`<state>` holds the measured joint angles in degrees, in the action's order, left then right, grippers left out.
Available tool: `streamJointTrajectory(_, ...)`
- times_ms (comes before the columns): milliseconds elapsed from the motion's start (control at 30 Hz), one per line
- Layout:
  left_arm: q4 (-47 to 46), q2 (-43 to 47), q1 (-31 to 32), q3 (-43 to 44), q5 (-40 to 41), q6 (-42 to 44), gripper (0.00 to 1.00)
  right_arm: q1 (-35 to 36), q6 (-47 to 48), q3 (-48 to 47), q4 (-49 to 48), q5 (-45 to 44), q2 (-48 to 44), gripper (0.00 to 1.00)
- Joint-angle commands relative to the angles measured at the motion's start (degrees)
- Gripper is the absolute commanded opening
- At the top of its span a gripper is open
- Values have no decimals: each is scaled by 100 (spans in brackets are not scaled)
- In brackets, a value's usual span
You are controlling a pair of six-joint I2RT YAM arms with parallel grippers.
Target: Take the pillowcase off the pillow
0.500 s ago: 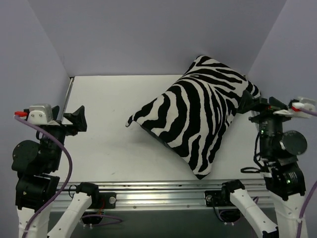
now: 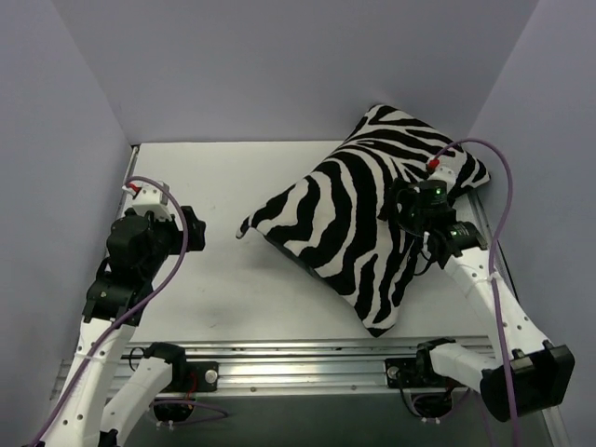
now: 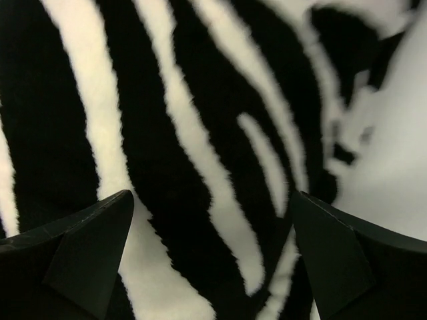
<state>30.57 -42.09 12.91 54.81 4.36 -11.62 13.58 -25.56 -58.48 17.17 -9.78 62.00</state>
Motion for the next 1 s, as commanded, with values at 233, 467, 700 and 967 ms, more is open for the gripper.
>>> streamJointTrajectory(233,-842,-19,-60,-726,-155,-359,94,1751,-915,690,-1977,1699,1305,100)
streamJointTrajectory(467,-877,69,-43,-796,-181,-288,94,2913,-714,-346,-2043,1279,2089,97)
streamJointTrajectory(700,-1097,-378,107,-384,-436,-210,94,2720,-1204,-68,-1340,-382,842,100)
streamJointTrajectory(967,-1720,-2504,203,1555,-436,63,94,1009,-2067,1118,-1084,45,-530,100)
